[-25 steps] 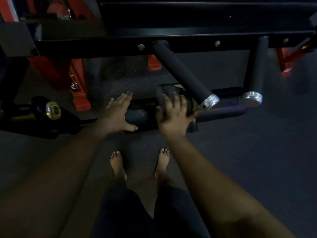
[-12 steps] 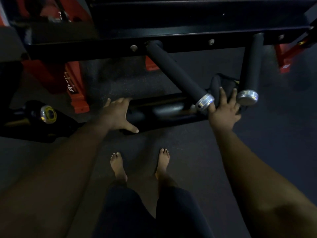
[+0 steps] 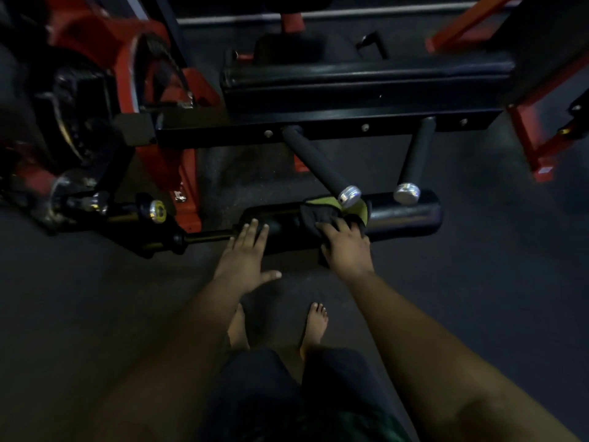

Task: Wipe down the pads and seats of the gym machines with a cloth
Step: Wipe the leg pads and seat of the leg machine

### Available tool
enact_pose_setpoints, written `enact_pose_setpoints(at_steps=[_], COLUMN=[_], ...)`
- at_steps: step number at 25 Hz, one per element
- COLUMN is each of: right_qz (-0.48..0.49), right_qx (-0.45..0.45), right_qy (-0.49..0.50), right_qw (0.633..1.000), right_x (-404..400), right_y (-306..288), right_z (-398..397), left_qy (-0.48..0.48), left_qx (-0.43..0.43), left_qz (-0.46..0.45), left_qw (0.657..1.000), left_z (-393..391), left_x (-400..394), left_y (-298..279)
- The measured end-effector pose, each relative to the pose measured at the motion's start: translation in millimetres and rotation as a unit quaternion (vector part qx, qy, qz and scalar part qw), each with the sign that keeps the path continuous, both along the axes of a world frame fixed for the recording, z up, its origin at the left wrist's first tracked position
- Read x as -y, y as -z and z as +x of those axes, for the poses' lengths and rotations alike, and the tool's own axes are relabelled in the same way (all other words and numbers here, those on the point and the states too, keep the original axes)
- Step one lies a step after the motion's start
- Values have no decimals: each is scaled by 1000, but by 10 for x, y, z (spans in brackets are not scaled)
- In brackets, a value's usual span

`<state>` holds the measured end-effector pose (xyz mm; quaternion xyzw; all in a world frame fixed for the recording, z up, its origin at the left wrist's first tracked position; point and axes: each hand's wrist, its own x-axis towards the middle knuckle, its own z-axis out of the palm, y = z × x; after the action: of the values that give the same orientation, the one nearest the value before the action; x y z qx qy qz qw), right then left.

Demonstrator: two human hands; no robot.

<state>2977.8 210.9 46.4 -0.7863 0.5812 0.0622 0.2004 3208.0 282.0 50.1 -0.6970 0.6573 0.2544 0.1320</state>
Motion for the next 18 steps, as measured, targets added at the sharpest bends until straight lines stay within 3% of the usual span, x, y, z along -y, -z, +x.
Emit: enact_pose_setpoints(at_steps=[4, 8, 18], right_qz=[29, 52, 8], right_qx=[4, 1, -36], right_qy=[2, 37, 97], right_qw=[1000, 998, 995], right_x=[-301, -773, -1681], right_y=[-368, -639, -1314], right_z=[-355, -686, -1815], left_qy=[-16, 27, 86], left_qx=[-15, -17, -45], left_qz=[-9, -18, -50], left_qw=[1000, 999, 994], left_z=[-473, -853, -1778], left_x=[-320, -565, -1097], left_y=[-419, -731, -1146])
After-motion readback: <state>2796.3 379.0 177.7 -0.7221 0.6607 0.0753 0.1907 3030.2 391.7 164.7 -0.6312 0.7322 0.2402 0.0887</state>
